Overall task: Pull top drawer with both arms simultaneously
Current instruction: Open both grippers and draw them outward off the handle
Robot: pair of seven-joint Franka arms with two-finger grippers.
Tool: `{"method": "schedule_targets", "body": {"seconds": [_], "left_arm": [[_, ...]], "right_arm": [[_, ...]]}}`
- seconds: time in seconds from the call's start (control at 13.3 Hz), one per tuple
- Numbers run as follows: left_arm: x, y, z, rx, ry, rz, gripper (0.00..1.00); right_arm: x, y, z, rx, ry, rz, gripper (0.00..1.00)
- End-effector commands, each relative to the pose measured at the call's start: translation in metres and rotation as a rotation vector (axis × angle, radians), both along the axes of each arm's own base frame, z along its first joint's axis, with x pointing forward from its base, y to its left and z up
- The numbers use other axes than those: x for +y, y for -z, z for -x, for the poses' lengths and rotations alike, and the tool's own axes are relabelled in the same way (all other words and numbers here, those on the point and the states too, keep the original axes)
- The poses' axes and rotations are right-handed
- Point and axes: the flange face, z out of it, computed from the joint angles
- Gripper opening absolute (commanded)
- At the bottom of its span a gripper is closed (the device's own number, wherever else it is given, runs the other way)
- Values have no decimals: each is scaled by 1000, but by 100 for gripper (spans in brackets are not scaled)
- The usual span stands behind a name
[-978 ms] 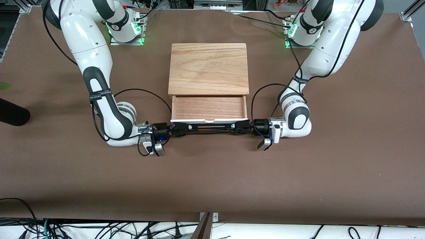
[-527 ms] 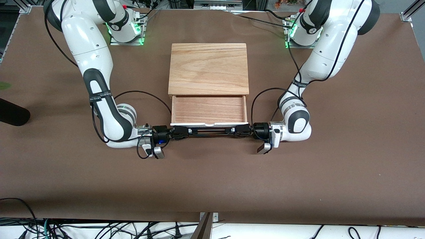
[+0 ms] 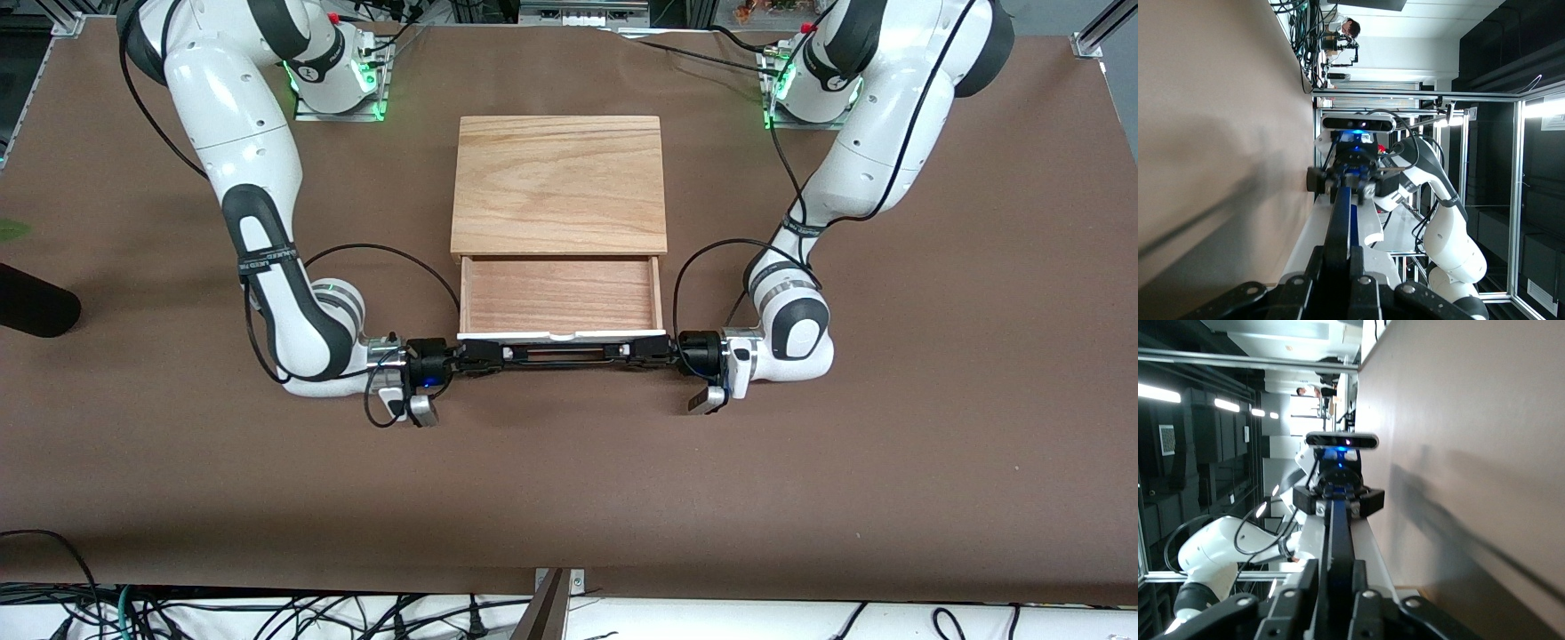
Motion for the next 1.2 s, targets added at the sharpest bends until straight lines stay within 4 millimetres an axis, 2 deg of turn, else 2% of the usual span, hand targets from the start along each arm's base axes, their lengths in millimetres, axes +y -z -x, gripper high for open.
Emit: {"method": "schedule_targets", "body": {"seconds": [0.0,0.08,0.15,0.23,0.3,0.38,0.45,0.53,0.68,0.75,0.9,1.05,1.13], "left_arm": [[51,70,0,42,-93,-158,0],[52,72,3,44,-91,-159,1],[53,74,6,50,-91,-161,16],[54,73,6,50,-93,-161,17],[54,72,6,50,-93,-160,22],[53,76,13,57,-89,-162,64],[54,72,14,34,-90,-165,100],[55,67,17,40,-90,-165,100],[57,52,11,44,-97,-156,100],[59,43,7,48,-97,-154,100],[66,8,-3,49,-54,-182,100],[90,-37,-17,89,-14,-233,100],[95,-53,-19,90,8,-255,100]], "right_arm": [[-25,-59,-26,-29,31,-112,100],[-26,-60,-26,-31,29,-113,100],[-28,-61,-26,-33,29,-112,100],[-27,-61,-26,-33,28,-113,100],[-28,-64,-27,-38,27,-111,100],[-33,-66,-28,-44,24,-98,100],[-40,-67,-29,-57,13,-65,100],[-48,-73,-31,-77,1,-33,100],[-61,-86,-33,-65,-21,44,100],[-67,-103,-34,-56,-35,95,100],[-77,-130,-32,-32,-70,215,100],[-92,-157,-30,-38,-98,354,100],[-97,-167,-28,-29,-111,430,100]]}}
